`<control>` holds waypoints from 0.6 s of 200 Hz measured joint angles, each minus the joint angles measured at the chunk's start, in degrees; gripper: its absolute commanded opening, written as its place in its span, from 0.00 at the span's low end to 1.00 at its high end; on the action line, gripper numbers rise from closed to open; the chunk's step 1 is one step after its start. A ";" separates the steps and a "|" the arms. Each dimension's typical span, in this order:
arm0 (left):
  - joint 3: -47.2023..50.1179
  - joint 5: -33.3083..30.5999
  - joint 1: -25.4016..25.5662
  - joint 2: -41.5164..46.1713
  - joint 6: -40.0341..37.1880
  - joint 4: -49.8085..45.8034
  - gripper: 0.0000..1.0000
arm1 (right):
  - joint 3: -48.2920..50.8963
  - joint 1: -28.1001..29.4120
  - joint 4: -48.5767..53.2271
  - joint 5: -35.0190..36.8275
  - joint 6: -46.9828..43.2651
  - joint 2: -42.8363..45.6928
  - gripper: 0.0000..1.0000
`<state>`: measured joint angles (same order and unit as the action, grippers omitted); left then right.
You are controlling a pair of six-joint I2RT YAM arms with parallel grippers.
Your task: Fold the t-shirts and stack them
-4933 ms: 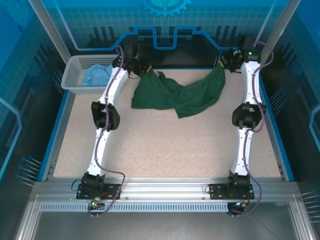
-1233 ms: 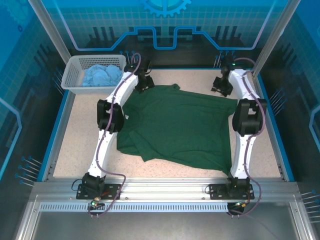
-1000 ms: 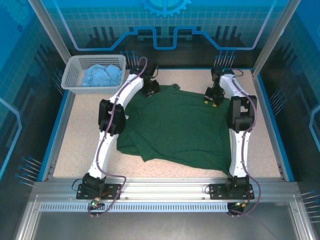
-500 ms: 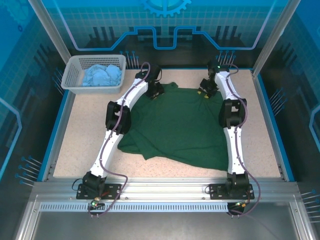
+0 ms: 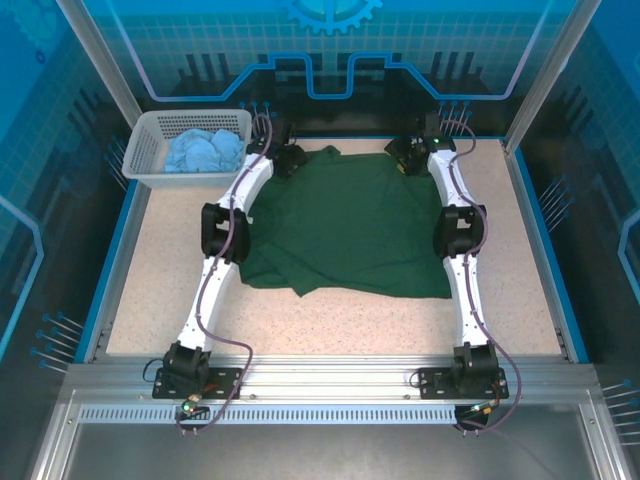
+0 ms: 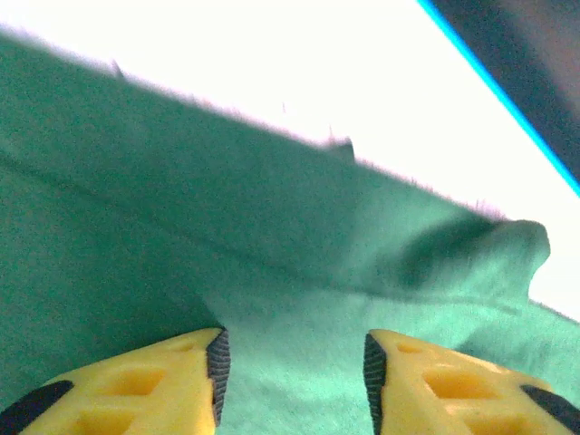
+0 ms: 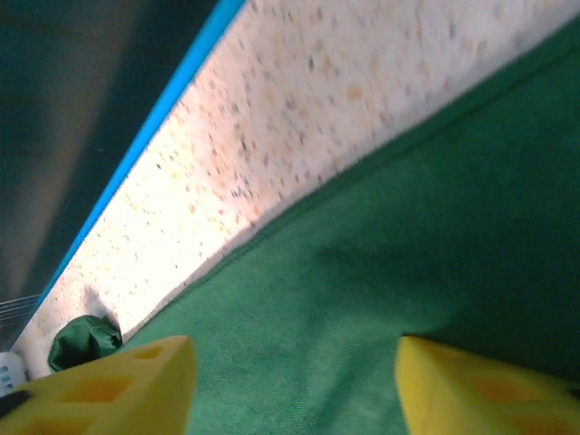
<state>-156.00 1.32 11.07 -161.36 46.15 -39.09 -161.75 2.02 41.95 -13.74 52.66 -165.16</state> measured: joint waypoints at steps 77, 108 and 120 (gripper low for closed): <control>22.82 1.49 0.59 26.84 -1.36 -0.72 0.71 | 21.88 -1.42 8.90 7.37 -6.62 26.16 0.77; 52.37 5.38 5.75 54.16 1.68 1.86 0.69 | 59.25 -1.86 6.78 11.26 -6.49 60.96 0.71; 64.13 8.50 7.13 63.12 2.82 3.26 0.68 | 71.95 -3.58 6.47 11.67 -5.75 72.46 0.70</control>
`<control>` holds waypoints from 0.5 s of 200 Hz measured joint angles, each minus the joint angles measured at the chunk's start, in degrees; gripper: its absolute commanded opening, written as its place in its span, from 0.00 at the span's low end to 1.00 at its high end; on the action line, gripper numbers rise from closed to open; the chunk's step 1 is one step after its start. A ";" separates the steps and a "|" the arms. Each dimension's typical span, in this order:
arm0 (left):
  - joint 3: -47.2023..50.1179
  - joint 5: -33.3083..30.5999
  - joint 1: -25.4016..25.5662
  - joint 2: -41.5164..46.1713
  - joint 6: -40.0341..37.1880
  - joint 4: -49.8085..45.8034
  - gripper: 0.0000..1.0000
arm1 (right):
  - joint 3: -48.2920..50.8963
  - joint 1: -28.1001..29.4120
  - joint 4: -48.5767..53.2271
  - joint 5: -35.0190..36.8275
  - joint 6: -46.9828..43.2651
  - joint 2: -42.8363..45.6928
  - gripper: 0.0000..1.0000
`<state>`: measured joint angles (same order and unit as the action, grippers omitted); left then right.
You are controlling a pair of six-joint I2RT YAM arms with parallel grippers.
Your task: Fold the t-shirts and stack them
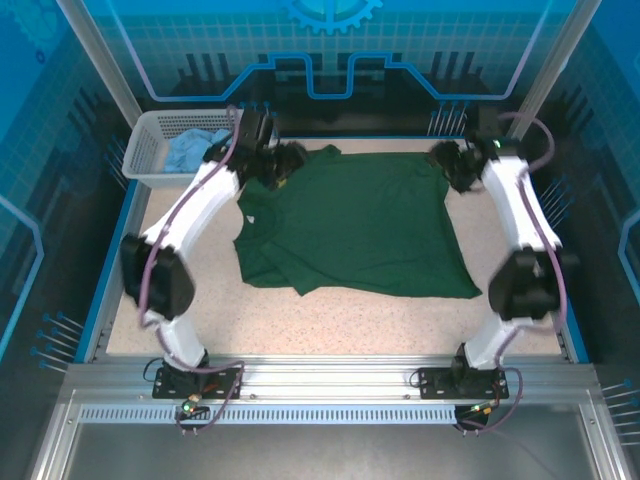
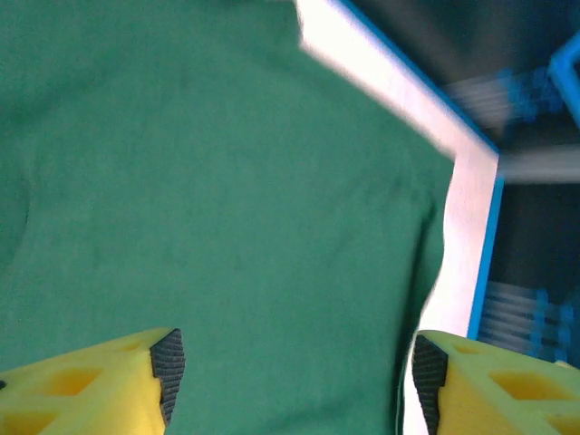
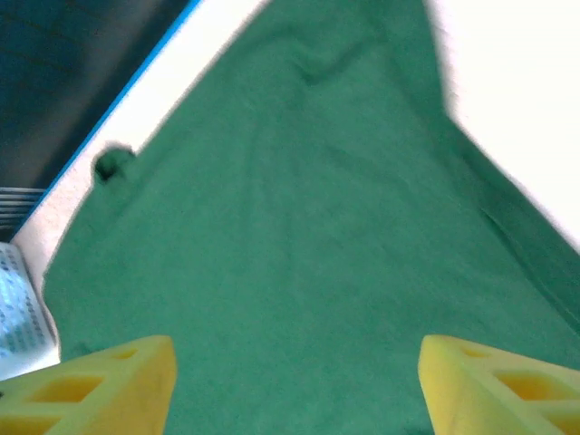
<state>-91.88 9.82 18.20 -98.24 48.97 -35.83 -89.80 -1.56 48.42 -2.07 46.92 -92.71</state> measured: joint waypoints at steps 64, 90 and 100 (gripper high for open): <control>48.57 10.47 -1.68 19.21 9.68 7.26 0.68 | 43.32 -9.16 3.82 0.33 -3.21 23.54 0.59; 51.25 10.75 -3.19 21.64 11.76 8.39 0.68 | 49.18 -12.79 3.58 -0.33 -5.86 25.40 0.58; 50.31 10.38 -4.02 21.92 11.96 8.76 0.67 | 49.72 -13.31 2.73 -0.44 -6.73 24.85 0.57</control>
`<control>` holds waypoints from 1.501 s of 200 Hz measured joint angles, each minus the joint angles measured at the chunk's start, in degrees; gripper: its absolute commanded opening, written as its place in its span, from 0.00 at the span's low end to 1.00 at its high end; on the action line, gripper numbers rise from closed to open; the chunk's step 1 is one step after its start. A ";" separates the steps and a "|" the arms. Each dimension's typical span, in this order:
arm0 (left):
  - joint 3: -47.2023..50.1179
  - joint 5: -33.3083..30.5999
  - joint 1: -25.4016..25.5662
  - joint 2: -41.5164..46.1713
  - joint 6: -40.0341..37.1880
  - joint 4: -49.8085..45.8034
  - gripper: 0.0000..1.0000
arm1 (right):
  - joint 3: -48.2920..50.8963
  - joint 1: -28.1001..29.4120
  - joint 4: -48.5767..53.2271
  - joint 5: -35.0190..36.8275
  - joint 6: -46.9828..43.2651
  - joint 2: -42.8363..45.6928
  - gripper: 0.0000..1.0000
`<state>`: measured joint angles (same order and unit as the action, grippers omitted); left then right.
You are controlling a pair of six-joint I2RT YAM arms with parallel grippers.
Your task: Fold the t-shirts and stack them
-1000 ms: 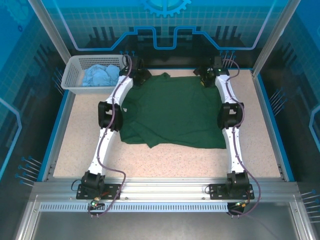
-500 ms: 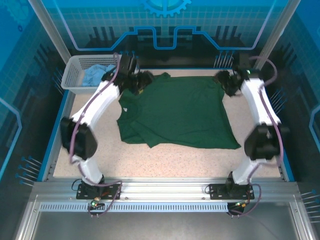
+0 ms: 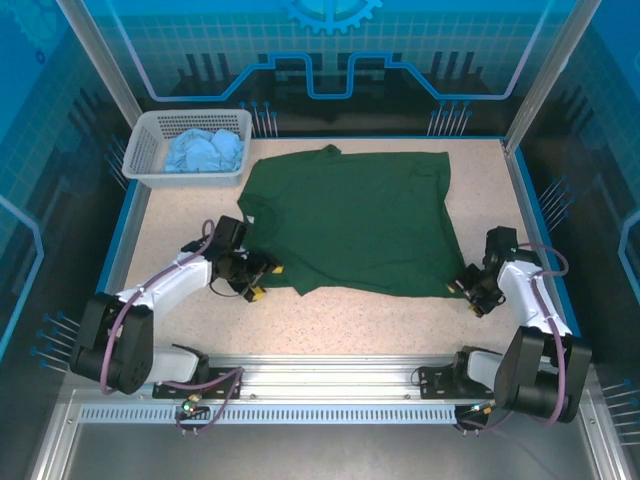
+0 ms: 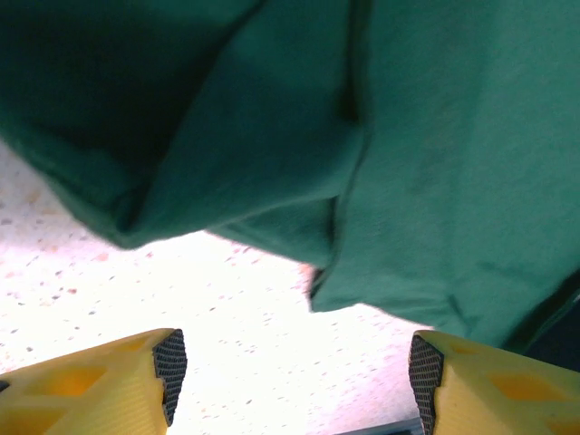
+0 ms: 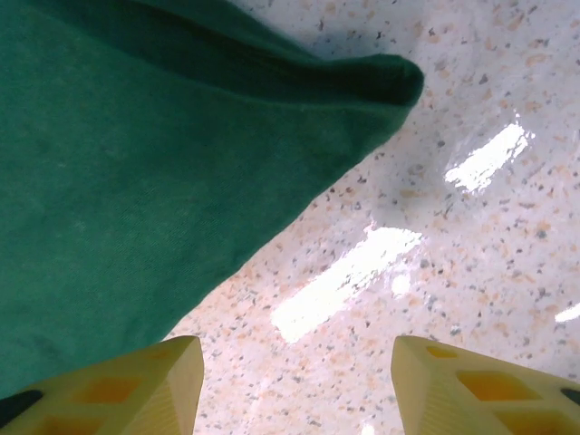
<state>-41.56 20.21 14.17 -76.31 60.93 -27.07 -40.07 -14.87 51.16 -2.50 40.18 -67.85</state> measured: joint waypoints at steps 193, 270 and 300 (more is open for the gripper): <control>-27.04 -10.60 -6.62 -28.68 -14.82 -7.17 0.45 | 1.46 -6.69 -6.25 -1.40 -2.99 -2.27 0.50; -26.99 -10.58 -6.62 -29.86 -16.09 -7.13 0.39 | 1.46 -6.69 -6.23 -1.38 -2.99 -3.10 0.50; -26.99 -10.58 -6.62 -31.17 -16.57 -7.15 0.36 | 1.46 -6.73 -6.23 -1.33 -2.99 -3.48 0.49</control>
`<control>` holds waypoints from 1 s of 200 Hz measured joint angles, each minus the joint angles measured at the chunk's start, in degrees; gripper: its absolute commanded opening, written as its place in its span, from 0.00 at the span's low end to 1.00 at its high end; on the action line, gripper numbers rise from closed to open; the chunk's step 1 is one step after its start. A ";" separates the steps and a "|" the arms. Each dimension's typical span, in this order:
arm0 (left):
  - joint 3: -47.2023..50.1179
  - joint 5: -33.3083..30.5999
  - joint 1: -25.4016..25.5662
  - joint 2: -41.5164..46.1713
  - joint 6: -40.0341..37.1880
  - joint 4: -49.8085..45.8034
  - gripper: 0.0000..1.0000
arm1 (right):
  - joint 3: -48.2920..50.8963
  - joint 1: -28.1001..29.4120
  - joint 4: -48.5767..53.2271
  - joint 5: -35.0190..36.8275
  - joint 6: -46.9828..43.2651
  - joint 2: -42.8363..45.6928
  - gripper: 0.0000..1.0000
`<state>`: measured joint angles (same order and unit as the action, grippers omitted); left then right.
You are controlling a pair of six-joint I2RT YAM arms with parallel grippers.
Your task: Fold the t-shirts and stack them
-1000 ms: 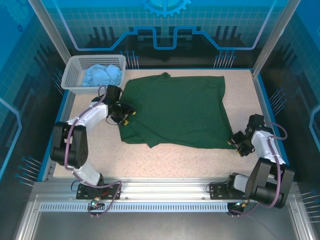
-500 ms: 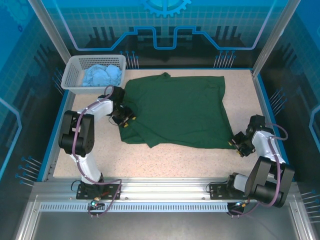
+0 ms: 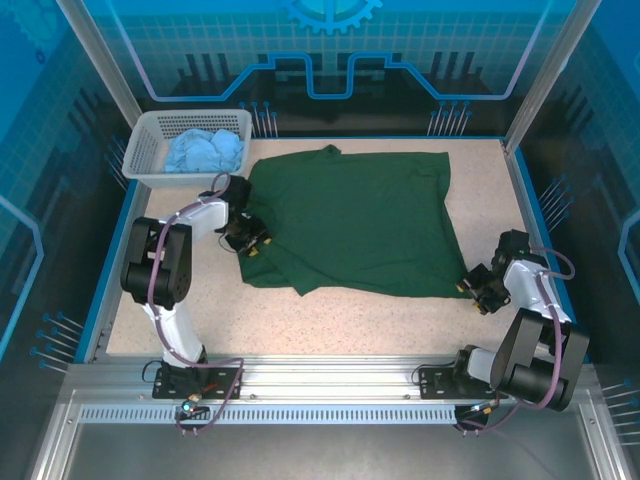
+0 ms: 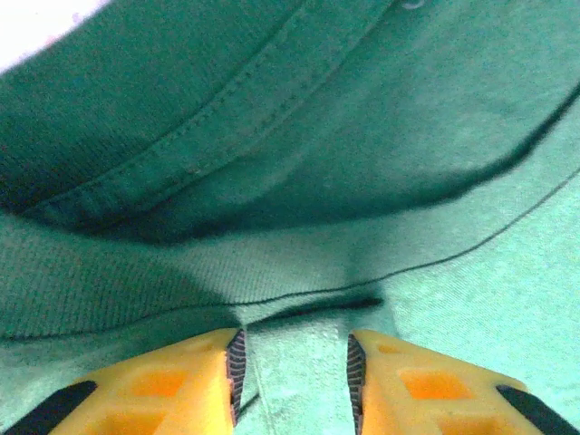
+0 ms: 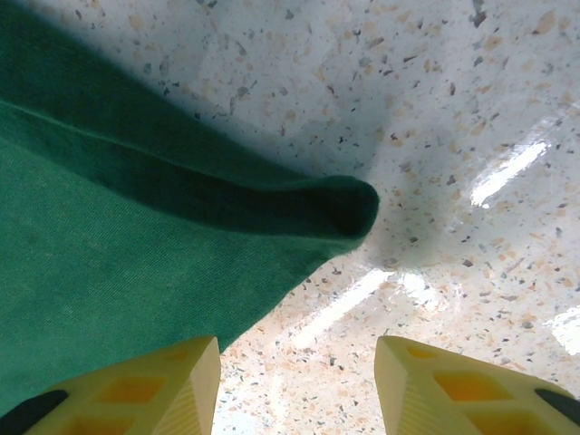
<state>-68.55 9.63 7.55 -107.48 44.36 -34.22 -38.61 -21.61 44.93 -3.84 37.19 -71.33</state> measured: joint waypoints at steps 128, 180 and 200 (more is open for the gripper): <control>-3.74 -0.39 0.00 -1.79 -2.89 -1.03 0.03 | -0.46 -0.22 0.02 0.44 0.07 -1.29 0.48; -3.98 -0.39 0.00 -1.73 -3.02 -2.54 0.00 | -0.72 -0.24 0.55 1.01 0.28 -1.29 0.47; -3.85 -0.37 0.13 -1.18 -2.99 -3.21 0.00 | -1.88 -0.76 1.68 1.97 0.24 -1.29 0.45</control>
<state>-72.40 9.26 7.68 -108.66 41.36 -37.43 -40.49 -22.37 46.61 -1.87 37.43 -72.62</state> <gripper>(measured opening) 0.052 0.465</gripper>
